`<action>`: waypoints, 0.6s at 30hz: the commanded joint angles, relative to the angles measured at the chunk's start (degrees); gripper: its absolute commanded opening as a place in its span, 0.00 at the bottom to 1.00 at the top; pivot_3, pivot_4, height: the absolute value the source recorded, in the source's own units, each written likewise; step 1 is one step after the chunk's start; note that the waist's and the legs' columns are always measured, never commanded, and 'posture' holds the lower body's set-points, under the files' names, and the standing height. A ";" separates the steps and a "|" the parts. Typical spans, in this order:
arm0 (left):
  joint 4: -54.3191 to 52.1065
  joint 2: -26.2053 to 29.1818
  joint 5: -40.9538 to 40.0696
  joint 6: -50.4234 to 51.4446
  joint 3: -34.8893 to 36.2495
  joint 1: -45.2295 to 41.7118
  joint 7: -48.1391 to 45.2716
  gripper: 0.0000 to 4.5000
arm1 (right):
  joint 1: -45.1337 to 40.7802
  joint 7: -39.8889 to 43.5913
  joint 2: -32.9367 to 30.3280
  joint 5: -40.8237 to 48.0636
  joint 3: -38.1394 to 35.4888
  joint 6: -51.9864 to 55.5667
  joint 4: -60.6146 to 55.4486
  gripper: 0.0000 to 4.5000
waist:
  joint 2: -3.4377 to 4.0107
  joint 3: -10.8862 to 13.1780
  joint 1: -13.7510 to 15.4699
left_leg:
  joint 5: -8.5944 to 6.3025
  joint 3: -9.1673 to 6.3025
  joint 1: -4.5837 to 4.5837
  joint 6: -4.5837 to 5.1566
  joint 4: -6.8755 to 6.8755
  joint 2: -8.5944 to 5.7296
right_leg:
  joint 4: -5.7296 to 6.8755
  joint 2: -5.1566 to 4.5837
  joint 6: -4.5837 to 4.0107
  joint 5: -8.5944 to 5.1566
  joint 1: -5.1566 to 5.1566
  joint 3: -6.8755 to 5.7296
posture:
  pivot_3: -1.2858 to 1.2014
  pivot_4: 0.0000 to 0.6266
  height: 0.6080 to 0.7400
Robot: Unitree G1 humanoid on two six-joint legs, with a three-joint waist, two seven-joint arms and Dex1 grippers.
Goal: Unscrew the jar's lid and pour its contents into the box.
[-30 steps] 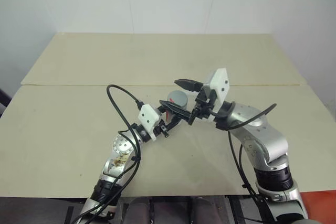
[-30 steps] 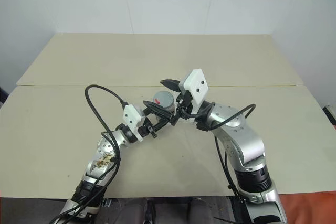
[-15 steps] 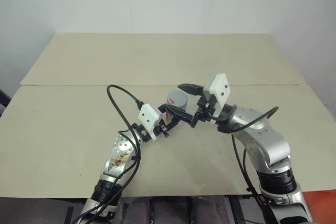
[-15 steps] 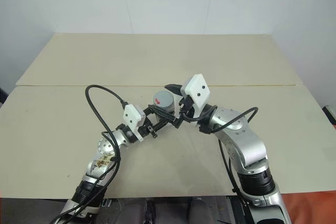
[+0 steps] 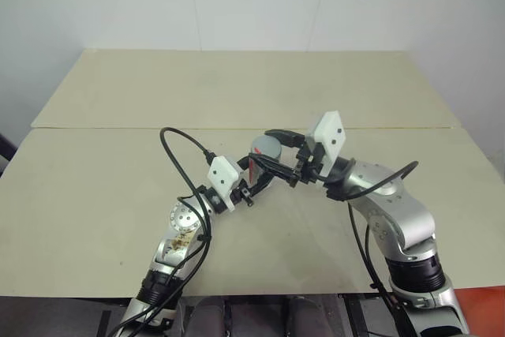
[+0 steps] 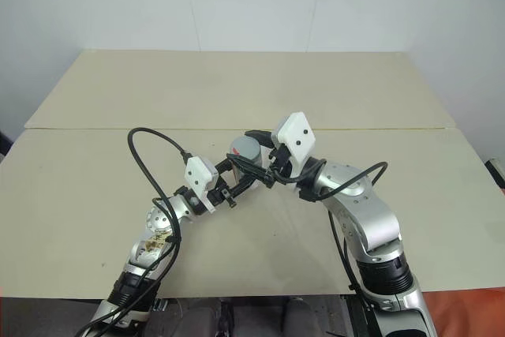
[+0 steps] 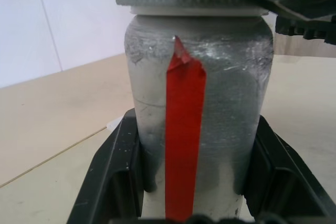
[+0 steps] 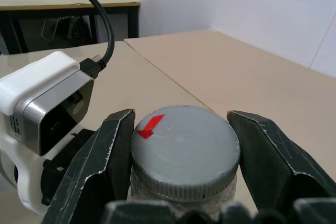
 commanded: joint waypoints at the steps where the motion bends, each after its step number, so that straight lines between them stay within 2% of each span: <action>1: -1.17 -0.12 -0.34 -0.68 -0.27 -0.61 -0.37 0.45 | -2.18 -0.41 -0.75 0.25 -0.69 0.21 -2.21 0.64 | 0.00 0.00 0.00 | 0.00 0.00 0.00 0.00 0.00 0.00 | 0.00 0.00 0.00 0.00 0.00 0.00 | 0.52 0.24 1.00; 4: -1.38 0.02 -0.53 -0.40 -0.39 -0.41 -0.61 0.45 | -2.57 2.02 -3.37 -5.02 2.52 -5.93 -2.45 0.64 | 0.00 0.00 0.01 | 0.00 0.00 0.00 0.00 0.00 -0.01 | -0.02 0.00 0.00 0.00 0.00 -0.01 | 0.52 0.24 1.00; 12: -1.13 0.44 -0.47 -0.88 -0.77 -0.28 -1.37 0.45 | -5.06 3.42 -0.96 4.18 -1.56 -0.49 -1.13 0.64 | 0.00 0.00 -0.01 | 0.00 0.00 0.01 0.00 0.00 0.01 | -0.01 0.00 0.00 0.00 0.00 -0.01 | 0.52 0.24 1.00; 15: -1.98 0.74 -2.13 -0.38 -0.90 -0.11 -3.10 0.45 | -4.54 7.03 -1.72 4.68 -1.70 -3.44 0.53 0.64 | 0.00 0.00 0.02 | 0.00 -0.01 0.00 0.01 0.00 0.01 | -0.02 0.00 0.00 0.00 0.00 -0.01 | 0.52 0.24 1.00; 18: -1.79 1.45 -3.50 -0.46 -1.00 -0.52 -5.52 0.45 | -5.36 14.23 -3.08 4.64 -1.70 -8.06 5.02 0.64 | 0.00 0.00 -0.01 | -0.02 0.01 0.00 0.04 0.01 -0.01 | -0.03 -0.01 0.00 0.00 0.02 0.00 | 0.52 0.24 1.00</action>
